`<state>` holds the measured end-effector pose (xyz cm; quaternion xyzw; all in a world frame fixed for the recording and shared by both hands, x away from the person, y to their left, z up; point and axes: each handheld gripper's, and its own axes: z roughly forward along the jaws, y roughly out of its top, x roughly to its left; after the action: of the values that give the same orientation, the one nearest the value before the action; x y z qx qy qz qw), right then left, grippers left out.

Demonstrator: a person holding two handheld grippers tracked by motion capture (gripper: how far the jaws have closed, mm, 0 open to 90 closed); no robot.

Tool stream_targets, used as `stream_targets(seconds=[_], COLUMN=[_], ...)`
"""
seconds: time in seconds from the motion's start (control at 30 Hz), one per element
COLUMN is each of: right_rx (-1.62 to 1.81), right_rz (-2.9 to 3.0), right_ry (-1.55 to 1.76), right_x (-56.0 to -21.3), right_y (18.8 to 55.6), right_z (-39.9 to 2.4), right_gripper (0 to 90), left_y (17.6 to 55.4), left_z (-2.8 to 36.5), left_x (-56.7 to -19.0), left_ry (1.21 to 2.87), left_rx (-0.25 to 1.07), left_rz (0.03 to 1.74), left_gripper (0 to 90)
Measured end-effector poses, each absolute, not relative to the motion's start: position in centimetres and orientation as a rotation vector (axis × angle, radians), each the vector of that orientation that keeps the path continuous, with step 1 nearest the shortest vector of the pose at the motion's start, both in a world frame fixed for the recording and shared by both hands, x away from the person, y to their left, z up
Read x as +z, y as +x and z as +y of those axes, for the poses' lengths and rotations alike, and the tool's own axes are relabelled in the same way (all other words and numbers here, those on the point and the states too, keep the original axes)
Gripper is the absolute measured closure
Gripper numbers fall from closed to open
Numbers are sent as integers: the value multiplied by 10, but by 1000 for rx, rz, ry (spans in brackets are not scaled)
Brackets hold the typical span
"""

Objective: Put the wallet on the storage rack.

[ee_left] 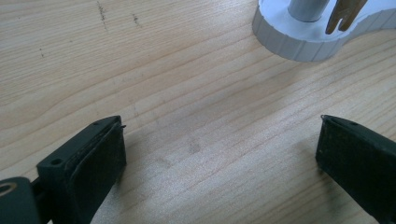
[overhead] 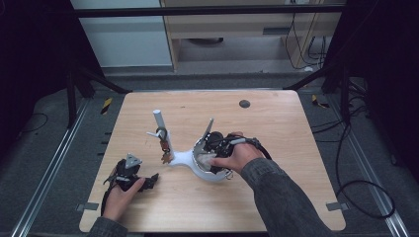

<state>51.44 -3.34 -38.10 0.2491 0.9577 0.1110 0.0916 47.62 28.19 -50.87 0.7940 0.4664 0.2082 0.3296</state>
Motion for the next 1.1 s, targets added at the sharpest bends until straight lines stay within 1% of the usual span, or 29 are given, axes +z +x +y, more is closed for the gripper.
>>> stream_targets(seconds=[0.6,1.1], right_rx=[348,422], right_rz=[2845,2820], right_ry=[757,755], right_x=[-380,-369], right_y=[512,502], right_z=[-35,-48], right_gripper=[188,152], left_y=[476,476], left_z=[282,282], left_x=[-509,-509], left_ry=[2077,2076], left_rx=[545,545], left_rz=[1220,1221], left_gripper=[9,9])
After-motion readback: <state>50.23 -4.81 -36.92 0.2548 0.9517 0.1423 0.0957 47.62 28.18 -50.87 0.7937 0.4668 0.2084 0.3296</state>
